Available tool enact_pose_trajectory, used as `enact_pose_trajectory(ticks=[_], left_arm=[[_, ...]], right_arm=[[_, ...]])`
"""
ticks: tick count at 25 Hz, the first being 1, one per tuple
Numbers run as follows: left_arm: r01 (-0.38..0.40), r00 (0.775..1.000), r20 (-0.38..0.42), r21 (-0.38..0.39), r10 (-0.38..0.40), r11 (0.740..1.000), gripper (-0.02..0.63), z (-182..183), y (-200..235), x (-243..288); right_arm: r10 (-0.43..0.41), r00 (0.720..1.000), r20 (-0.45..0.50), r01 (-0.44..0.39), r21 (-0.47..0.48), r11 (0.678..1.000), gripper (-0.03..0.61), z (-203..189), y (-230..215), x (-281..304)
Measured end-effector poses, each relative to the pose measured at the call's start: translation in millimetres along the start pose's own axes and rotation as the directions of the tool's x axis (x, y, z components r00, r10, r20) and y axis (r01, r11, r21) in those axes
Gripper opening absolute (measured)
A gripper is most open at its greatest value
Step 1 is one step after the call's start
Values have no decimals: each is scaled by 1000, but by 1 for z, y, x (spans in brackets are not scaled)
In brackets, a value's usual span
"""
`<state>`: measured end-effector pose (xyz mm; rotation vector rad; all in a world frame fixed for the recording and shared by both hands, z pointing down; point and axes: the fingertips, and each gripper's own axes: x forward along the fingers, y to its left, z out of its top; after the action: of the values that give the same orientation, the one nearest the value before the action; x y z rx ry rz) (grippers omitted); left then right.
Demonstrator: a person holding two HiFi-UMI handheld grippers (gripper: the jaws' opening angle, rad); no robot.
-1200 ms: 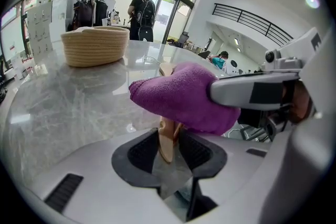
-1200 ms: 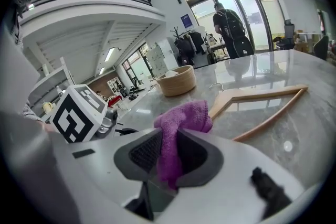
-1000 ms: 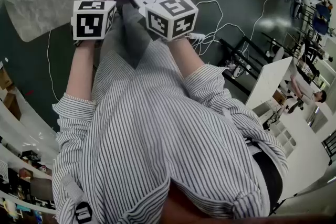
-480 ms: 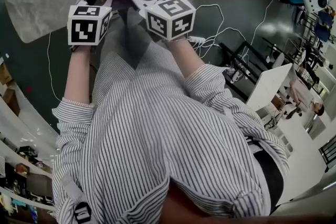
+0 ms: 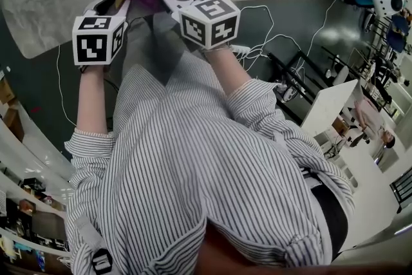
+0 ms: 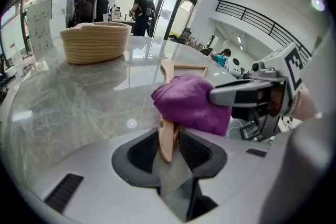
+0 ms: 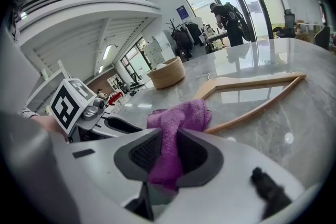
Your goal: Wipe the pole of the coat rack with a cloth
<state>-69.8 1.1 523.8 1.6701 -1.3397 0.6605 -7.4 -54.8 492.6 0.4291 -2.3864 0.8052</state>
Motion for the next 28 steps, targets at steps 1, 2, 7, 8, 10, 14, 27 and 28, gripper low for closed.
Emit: enact_pose_trajectory(ticks=[1,2,7,8,10,14,27,28], left_arm=[[-2,1000,-6,-4,2,1000,129,0,0,0],[-4,1000,-10,-6,4,1000,129,1,0,0],[-17,1000,-12,-10,17,1000,130,1,0,4],[-21,1000,-14,-12,21,1000,130,1,0,4],[-28,999,-18,-16,27,999,131,1,0,4],[-36,999,-25,-26,36,999,132,2,0,7],[-73,996,-52,-52,70,996,135,2,2,8],[-75,996,-54,-53,73,996,135,3,1,8]], right_arm=[[-1,1000,1,1,1,1000,92,1,-3,-1],[-3,1000,3,3,3,1000,92,3,-6,-2],[-11,1000,9,11,13,1000,92,7,-25,-6],[-13,1000,10,13,15,1000,92,9,-28,-7],[-18,1000,14,18,18,1000,92,11,-35,-9],[-30,999,18,30,20,999,92,15,-51,-13],[-87,995,42,86,34,996,92,29,-96,-30],[-92,995,46,91,38,995,92,30,-100,-32]])
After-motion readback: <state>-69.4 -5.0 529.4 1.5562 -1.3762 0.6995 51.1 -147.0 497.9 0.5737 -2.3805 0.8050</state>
